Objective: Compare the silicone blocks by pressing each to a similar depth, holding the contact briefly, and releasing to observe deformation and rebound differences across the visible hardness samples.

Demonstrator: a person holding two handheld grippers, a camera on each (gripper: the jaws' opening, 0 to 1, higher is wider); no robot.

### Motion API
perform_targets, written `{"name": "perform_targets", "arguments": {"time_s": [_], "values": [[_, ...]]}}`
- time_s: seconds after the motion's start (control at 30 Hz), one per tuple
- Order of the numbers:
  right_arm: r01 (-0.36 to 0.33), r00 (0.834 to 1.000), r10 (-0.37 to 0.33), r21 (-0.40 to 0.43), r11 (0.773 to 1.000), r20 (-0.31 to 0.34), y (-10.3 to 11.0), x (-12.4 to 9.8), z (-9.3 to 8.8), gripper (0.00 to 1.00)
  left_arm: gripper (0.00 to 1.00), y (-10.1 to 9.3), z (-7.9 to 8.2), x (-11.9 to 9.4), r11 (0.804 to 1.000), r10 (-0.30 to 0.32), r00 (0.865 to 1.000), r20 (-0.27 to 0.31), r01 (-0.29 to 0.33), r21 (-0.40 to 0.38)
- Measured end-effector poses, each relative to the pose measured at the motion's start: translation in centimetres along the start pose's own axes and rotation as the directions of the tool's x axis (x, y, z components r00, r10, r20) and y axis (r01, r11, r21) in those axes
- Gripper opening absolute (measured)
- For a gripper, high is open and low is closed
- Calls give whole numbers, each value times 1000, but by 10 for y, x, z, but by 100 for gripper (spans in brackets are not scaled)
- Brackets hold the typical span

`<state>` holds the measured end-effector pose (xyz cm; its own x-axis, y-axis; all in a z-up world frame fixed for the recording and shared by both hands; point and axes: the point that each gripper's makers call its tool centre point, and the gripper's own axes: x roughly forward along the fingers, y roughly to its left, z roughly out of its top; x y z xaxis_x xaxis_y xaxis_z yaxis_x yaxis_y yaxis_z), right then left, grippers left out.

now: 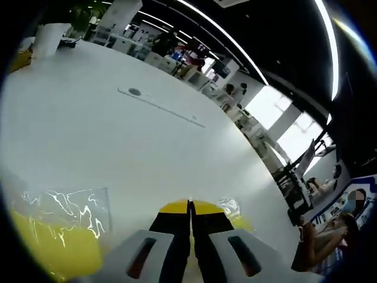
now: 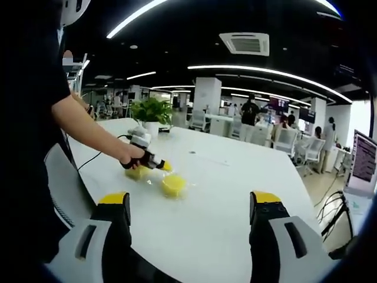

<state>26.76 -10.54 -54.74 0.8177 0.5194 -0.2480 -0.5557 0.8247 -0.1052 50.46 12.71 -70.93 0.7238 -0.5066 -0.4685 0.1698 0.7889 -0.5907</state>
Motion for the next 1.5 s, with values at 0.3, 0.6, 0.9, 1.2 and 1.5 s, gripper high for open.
{"name": "perform_targets", "arguments": {"time_s": [0.3, 0.6, 0.9, 1.2, 1.5], "values": [[-16, 999, 15, -9, 1000, -47, 10, -4, -8, 71, 0, 5, -1, 0, 998, -3, 999, -41, 5, 55], [-27, 999, 26, -18, 999, -42, 22, -10, -4, 73, 25, -5, 4, -4, 996, -32, 999, -15, 33, 82], [-5, 997, 5, -4, 1000, -79, 20, -14, -14, 71, 36, -20, 17, -20, 992, -105, 994, 8, 104, 77], [-32, 998, 31, -13, 999, -59, 31, -6, -8, 70, 53, -21, 58, -48, 989, -121, 986, 114, 110, 95], [-38, 999, 36, 95, 995, 31, 37, 3, 7, 72, 92, -37, 73, -76, 909, -187, 971, 146, 115, 400]]}}
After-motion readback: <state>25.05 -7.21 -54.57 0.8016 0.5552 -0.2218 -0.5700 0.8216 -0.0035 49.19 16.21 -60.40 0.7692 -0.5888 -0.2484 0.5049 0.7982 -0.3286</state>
